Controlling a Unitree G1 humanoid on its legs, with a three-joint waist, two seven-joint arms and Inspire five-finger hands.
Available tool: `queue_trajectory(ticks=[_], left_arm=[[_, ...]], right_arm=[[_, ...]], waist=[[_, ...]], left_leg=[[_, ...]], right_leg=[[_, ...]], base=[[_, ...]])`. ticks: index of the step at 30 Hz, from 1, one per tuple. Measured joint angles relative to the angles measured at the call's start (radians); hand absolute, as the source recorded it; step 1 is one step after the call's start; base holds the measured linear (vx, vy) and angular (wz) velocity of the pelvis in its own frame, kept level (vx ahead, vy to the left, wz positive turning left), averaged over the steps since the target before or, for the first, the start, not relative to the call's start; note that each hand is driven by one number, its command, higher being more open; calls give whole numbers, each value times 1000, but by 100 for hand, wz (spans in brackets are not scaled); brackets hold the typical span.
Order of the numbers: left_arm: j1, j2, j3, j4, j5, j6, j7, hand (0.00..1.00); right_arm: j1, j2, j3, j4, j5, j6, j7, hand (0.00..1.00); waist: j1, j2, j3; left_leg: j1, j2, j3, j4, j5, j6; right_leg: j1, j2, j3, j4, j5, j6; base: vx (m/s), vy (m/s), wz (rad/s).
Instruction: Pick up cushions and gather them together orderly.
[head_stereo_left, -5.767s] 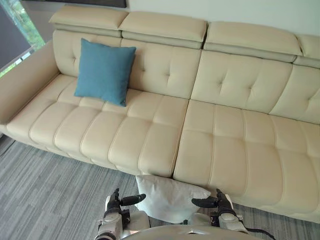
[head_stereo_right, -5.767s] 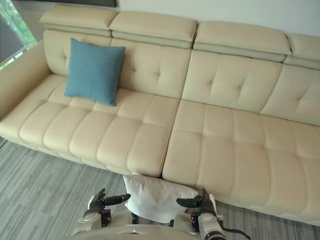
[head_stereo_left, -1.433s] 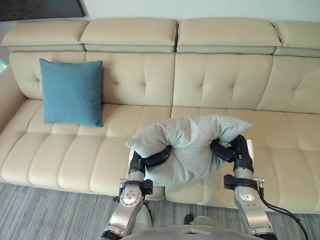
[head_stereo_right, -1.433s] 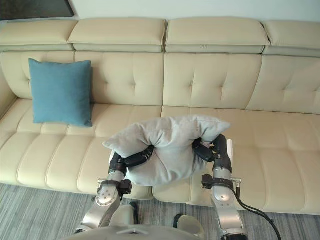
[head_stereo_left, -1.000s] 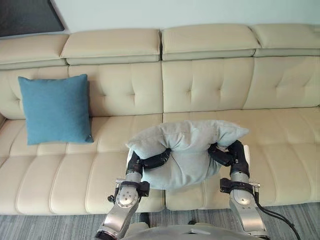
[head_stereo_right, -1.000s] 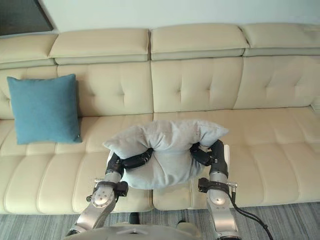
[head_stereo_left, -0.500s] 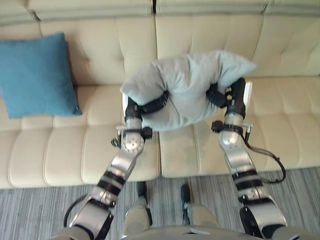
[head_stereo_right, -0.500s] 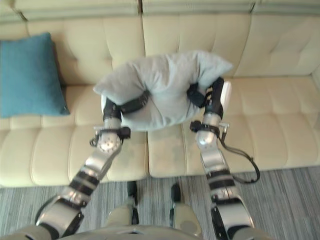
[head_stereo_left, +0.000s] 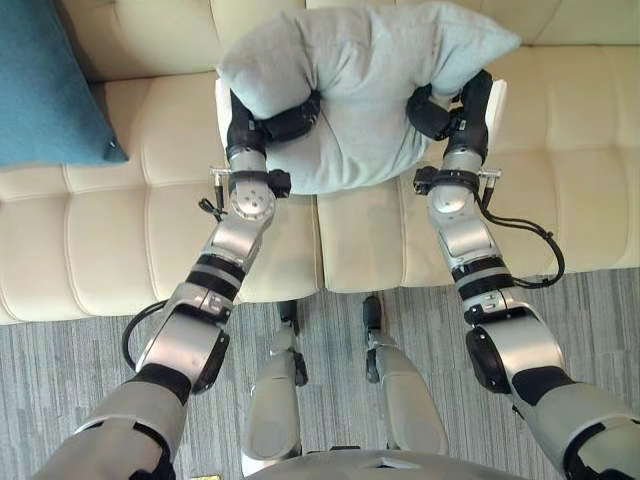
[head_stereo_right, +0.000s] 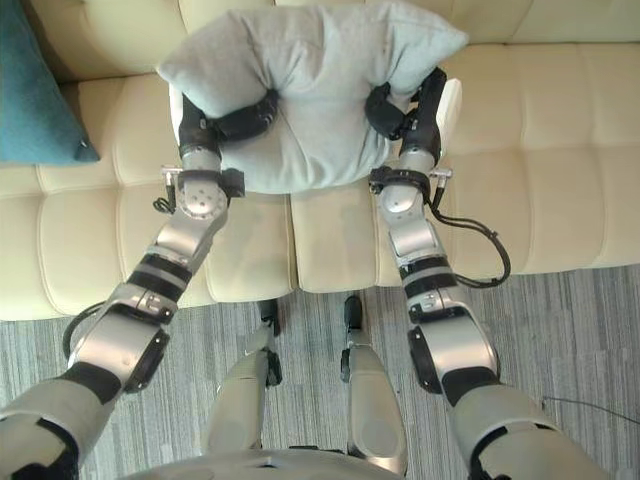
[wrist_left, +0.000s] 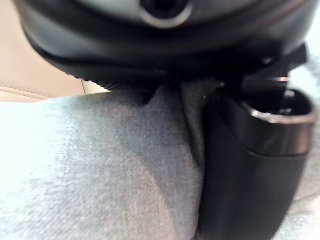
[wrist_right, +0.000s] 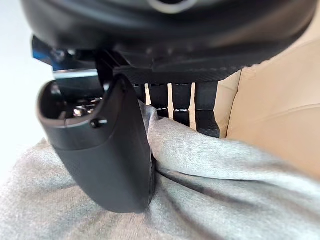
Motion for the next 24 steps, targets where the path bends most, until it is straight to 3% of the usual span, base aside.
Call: queue_trajectory(ticks=[7, 10, 18, 24], left_arm=[[-121, 10, 69, 88, 0, -4, 15, 100], [-125, 20, 110, 99, 1, -4, 53, 100], [-128, 63, 174, 102, 1, -5, 38, 100], [-127, 68, 287, 102, 0, -5, 28, 100]], right_arm=[[-98, 3, -2, 42, 20, -3, -17, 100], [-112, 6, -4, 53, 20, -6, -21, 100], [-195, -35, -21, 86, 54, -19, -18, 100], [-197, -62, -163, 86, 157, -33, -15, 100]], waist=[[-7, 0, 46], [-9, 0, 51], [-13, 0, 51], [-16, 0, 51]], left_leg=[[-30, 0, 5, 14, 1, -1], [-33, 0, 10, 14, 2, -1], [-33, 0, 22, 11, 2, -1], [-5, 0, 20, -21, 21, -5]], right_leg=[[-32, -4, 10, 7, 0, 0], [-41, -4, 14, 12, 0, 0], [-39, -4, 23, -12, 22, 5], [-17, -3, 22, -37, 34, 7]], base=[[0, -12, -3], [9, -20, -3], [32, -16, -6], [56, -11, -3]])
